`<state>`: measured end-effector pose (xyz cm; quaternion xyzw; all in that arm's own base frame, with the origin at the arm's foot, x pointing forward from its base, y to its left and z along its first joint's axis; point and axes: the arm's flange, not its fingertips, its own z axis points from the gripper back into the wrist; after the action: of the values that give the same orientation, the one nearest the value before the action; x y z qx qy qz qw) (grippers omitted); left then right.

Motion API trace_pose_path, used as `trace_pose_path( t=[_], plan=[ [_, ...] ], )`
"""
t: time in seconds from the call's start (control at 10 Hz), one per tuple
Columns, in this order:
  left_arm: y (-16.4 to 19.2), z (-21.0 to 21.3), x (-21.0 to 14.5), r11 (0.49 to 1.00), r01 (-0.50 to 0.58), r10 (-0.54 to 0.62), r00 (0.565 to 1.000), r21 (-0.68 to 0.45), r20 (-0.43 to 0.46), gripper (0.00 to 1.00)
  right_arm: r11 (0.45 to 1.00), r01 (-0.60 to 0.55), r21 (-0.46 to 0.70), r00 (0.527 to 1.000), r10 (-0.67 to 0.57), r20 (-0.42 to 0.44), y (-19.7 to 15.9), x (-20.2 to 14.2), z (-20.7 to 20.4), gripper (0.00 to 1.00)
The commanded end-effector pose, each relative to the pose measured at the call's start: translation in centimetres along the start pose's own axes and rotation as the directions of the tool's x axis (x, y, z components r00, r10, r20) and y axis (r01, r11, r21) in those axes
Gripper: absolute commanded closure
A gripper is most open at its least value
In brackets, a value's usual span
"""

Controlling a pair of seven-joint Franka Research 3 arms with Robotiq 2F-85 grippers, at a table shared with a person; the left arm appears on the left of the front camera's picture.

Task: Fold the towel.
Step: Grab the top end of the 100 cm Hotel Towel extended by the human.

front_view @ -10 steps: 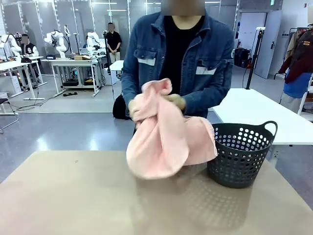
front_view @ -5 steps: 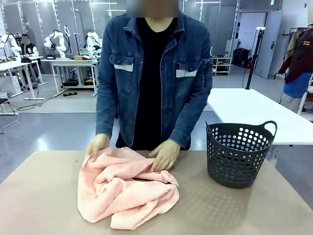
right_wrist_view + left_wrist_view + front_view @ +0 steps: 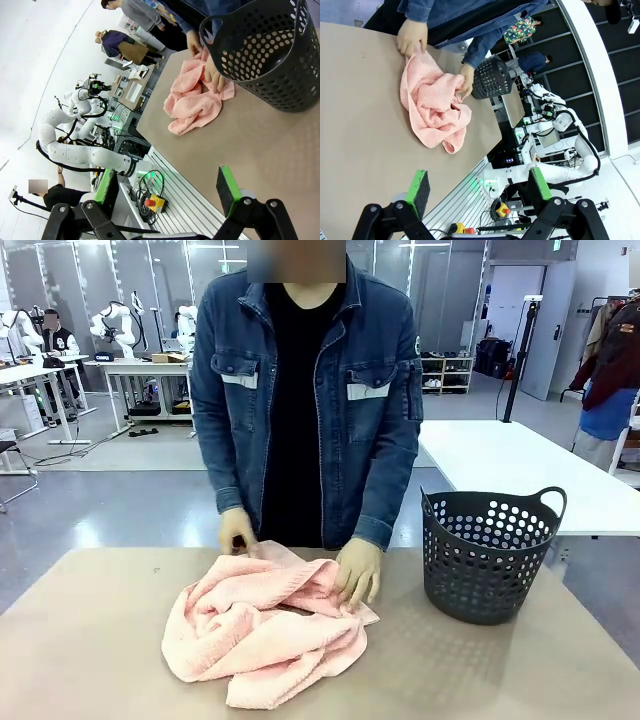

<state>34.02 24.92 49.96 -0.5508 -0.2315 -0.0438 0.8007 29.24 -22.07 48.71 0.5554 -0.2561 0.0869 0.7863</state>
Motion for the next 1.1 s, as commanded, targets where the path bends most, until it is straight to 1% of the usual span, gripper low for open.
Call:
trace_pose_path(
  t=[0.0, 1.0],
  plan=[
    [0.05, 0.08, -0.02, 1.000, 0.003, -0.003, 1.000, -0.008, 0.000, 0.00, 1.000, -0.013, 0.006, 1.000, 0.013, 0.006, 0.08, 0.20, 0.13, 0.00],
    [0.05, 0.08, -0.02, 1.000, 0.003, -0.003, 1.000, -0.008, 0.000, 0.00, 1.000, -0.013, 0.006, 1.000, 0.013, 0.006, 0.08, 0.20, 0.13, 0.00]
  ],
)
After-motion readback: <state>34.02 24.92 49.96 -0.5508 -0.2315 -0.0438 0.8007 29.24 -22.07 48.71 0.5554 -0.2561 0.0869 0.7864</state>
